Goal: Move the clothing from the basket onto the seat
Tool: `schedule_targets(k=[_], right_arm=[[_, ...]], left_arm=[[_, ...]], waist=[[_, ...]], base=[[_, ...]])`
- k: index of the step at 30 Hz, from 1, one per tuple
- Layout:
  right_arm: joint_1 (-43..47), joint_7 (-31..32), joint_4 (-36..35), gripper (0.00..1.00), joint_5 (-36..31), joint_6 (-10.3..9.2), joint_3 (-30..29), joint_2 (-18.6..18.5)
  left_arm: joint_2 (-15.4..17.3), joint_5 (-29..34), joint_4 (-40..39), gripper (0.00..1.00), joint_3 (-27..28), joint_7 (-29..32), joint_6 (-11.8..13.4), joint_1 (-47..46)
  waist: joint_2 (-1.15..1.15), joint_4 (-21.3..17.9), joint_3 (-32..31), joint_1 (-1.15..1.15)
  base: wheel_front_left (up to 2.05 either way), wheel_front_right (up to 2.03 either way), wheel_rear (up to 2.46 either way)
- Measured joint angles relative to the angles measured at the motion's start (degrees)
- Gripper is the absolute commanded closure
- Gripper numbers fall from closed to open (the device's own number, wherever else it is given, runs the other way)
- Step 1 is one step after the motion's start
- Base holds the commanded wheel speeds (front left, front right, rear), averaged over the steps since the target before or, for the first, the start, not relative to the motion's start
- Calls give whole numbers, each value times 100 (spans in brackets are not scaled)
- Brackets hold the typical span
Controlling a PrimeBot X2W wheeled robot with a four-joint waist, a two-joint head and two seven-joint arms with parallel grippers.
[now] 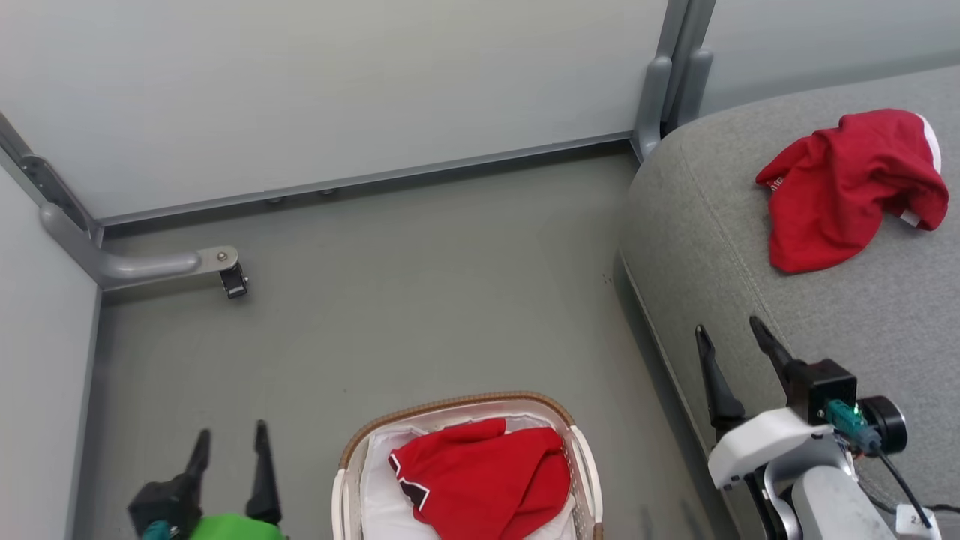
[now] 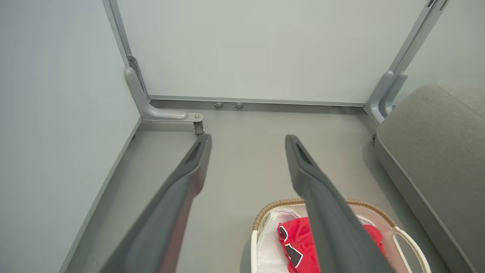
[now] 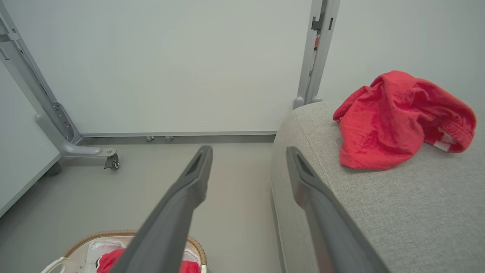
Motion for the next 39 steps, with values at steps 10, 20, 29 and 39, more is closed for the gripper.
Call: schedule_targets(k=[10,20,29,39], right_arm=[[-730,1,-412,0,163,0,374,3],[-1212,0,-920,0,449,0,631,-3],[-1683,0,-1514,0,975,0,798,-11],[-1942,0,-2018,0,1140,0,932,-9]], left_arm=[[176,-352,578,0,-1149,0,-1,-832],[687,-734,1278,0,-2167,0,-1,-1809],[1305,-1002,1928,0,-3181,0,-1,-2704],[1528,-1185,2796,0,-4016,0,-1,-3628]], waist=[[0,-142,741,0],[0,-531,1791,1],[0,-905,2770,1],[0,-1244,3771,1]], base=[[0,0,0],[0,0,0],[0,0,0],[0,0,0]])
